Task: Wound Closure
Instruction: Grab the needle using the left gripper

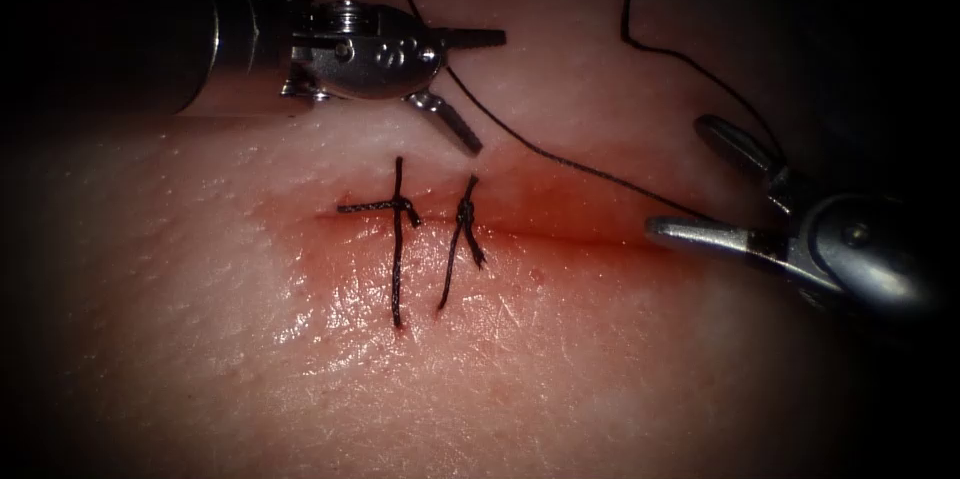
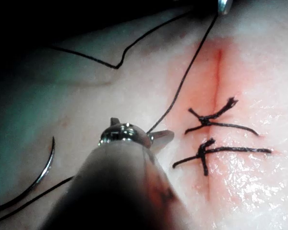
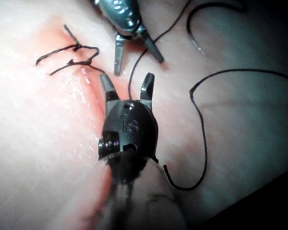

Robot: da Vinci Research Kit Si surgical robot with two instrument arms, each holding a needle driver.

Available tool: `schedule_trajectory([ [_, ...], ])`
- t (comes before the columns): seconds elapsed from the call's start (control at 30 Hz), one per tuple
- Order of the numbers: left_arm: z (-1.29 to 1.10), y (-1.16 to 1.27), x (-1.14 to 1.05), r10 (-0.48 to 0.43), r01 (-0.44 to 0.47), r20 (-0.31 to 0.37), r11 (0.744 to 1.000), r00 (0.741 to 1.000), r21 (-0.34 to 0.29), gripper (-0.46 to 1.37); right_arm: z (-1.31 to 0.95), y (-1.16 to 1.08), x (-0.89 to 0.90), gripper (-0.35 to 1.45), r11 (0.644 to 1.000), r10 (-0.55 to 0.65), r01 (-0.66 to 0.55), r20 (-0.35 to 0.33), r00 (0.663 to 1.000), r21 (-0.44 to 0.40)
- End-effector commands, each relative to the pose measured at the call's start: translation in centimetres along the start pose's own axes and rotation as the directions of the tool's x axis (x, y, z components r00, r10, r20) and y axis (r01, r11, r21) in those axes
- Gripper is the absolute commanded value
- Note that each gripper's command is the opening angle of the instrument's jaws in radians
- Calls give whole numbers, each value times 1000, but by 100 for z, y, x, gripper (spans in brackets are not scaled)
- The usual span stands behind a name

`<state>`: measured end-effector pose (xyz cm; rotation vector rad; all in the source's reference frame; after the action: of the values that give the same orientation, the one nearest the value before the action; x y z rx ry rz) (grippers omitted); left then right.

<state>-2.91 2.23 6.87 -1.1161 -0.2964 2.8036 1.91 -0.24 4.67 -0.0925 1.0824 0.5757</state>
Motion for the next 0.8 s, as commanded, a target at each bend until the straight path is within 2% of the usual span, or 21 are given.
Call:
schedule_trajectory([
  [0.03,3,1,-1,6,-6,16,1000,1000,-9,70,0,0,0,135,1000,0,0,0,1000,9],
  [0.07,5,2,-2,9,-9,23,1000,1000,-10,70,-1,0,0,135,1000,0,0,0,1000,10],
  [0.13,11,5,-8,29,-27,35,999,999,-36,57,-1,-1,1,135,1000,-1,0,1,1000,14],
  [0.2,15,8,-13,29,-27,39,998,999,-53,26,-2,-2,1,135,1000,-1,1,1,1000,15],
  [0.27,19,10,-17,27,-23,49,997,998,-77,-23,-2,-2,1,135,1000,-1,1,0,1000,16],
  [0.3,21,11,-20,22,-16,57,996,998,-90,-35,-3,-3,2,134,1000,-1,1,0,1000,16],
  [0.43,19,10,-18,18,-11,57,993,998,-118,-35,-5,-3,3,133,1000,-2,2,-1,1000,18],
  [0.53,11,6,-9,17,-10,53,991,998,-135,-35,-7,-4,3,131,1000,-2,2,-1,1000,20],
  [0.77,-22,6,27,-9,13,28,993,1000,-115,-35,-9,-3,5,127,1000,-1,1,-1,1000,22],
  [0.8,-31,10,38,-24,27,26,993,999,-118,-35,-10,-2,6,126,1000,-1,1,-1,1000,23],
])
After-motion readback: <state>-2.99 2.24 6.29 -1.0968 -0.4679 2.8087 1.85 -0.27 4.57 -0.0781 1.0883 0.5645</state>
